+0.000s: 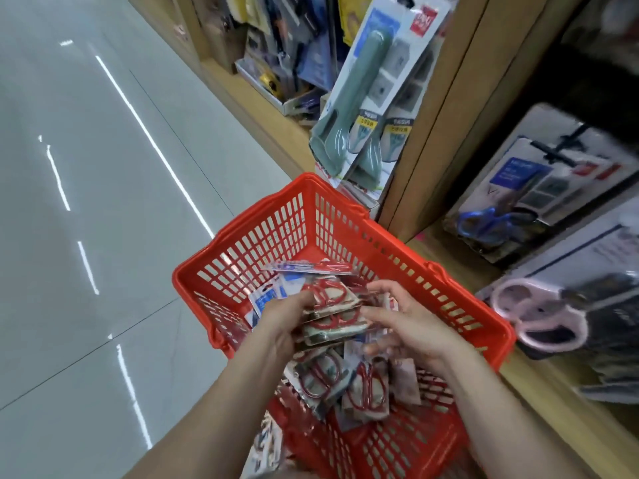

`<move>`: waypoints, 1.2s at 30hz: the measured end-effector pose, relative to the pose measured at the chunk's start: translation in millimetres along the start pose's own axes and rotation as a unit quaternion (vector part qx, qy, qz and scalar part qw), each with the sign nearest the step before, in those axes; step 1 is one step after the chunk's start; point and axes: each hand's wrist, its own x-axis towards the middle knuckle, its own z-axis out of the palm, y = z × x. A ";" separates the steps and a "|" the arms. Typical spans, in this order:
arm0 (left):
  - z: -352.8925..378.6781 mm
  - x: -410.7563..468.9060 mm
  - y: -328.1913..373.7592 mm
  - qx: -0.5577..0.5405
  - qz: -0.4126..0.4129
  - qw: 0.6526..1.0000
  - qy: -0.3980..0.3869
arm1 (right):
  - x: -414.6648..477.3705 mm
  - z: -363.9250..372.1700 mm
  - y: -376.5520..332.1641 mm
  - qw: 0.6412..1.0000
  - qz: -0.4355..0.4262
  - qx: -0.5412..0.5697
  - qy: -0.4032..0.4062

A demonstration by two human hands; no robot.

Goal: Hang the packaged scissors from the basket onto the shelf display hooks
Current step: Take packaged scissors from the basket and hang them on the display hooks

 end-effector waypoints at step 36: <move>60.8 -280.4 104.7 -0.102 0.482 0.870 0.010 | -202.1 -41.4 -119.4 0.898 -0.382 0.045 0.215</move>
